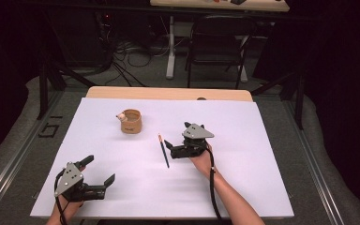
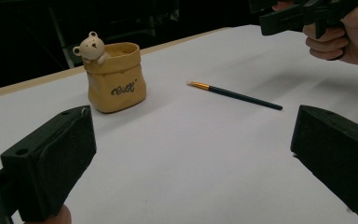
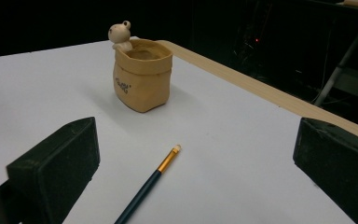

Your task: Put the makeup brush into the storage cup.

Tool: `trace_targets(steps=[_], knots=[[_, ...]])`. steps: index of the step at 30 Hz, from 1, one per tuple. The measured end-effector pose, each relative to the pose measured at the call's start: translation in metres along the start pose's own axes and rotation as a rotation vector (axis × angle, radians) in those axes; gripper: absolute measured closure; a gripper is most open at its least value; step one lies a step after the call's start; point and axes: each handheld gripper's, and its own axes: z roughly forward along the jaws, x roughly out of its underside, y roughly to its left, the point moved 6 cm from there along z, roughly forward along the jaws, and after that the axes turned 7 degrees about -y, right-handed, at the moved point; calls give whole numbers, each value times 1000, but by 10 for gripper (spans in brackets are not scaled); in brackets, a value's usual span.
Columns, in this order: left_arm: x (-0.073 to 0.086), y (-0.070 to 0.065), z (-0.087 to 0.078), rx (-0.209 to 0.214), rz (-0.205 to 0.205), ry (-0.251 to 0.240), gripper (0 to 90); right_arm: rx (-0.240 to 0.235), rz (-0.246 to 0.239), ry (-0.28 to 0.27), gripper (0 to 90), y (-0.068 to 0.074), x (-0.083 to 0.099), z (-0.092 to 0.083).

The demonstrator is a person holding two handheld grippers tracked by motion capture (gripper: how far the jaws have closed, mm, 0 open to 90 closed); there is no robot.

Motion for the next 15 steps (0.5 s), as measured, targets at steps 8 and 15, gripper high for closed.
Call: trace_targets(steps=[8,15], knots=[[0,0,0,2,-2,0,0,-2,30,80,3,2,0,16],[0,0,0,3,-2,0,0,8,55,164,2,4,1,26]])
